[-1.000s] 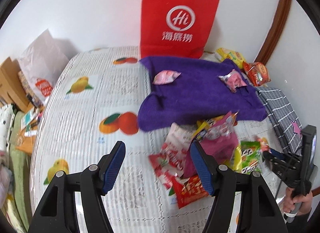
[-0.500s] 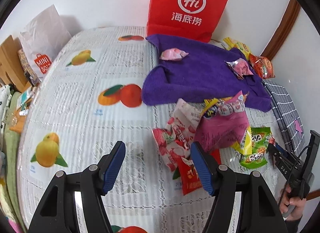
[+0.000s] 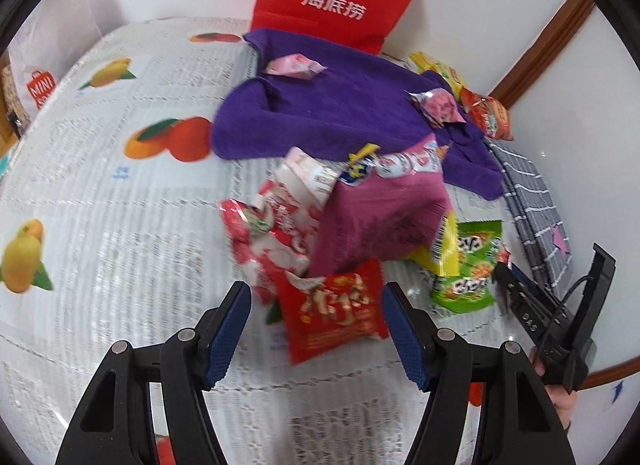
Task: Organize snacks
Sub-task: 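Reach left tool into the pile and grasp the red gold-text packet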
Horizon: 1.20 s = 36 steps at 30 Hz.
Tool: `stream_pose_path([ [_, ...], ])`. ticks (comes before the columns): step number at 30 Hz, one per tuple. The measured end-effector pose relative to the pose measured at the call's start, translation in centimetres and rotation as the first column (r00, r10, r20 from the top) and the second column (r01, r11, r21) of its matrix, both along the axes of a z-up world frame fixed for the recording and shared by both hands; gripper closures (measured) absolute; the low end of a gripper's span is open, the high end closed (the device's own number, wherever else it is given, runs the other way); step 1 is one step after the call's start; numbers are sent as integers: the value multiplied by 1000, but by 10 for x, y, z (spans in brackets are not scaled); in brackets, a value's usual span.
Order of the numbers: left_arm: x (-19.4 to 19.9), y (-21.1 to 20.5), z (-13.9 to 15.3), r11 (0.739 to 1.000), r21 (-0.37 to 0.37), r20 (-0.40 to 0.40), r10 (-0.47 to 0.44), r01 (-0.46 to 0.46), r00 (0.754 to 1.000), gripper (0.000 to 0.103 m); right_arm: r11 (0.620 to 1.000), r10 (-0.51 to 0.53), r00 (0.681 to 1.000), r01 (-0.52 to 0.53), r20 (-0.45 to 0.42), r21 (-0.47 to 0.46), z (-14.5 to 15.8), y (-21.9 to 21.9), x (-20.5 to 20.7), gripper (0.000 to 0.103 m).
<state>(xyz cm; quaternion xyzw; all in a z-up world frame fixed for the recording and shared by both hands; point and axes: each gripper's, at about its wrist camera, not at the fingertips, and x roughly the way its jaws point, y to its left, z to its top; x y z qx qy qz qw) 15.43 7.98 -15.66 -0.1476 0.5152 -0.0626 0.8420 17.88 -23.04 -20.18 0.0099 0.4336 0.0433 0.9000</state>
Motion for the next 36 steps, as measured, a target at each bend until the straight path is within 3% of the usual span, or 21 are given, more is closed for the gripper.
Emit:
stream_pose_path([
  [9,4,-24,-17,1000,2,-48,-21,21,999,37,1000,1,1000,-1,0,11,-1,-1,0,77],
  [16,10,-36,-18,999,36,-38,-18,19,999,29,1000,1,1000,-1,0,12,-1,-1,0,77],
  [23,11,-53,-21,989,141,-2,-34,34,999,27,1000,0,1000,0,1,15,-2,-1,0,76],
  [27,11,-57,-21,984,173,11,-33,31,999,29,1000,0,1000,0,1,15,-2,-2,0,76],
  [29,11,-58,-20,982,186,17,-37,33,999,36,1000,0,1000,0,1,14,-2,-1,0,76],
  [32,9,-56,-17,986,163,23,-44,39,999,45,1000,1,1000,-1,2,16,-2,-2,0,77],
  [33,8,-54,-15,987,156,28,-43,38,999,55,1000,1,1000,-1,2,16,-2,-2,-1,76],
  [36,7,-51,-13,992,118,19,-53,51,998,56,1000,1,1000,-1,2,14,-2,-2,0,76],
])
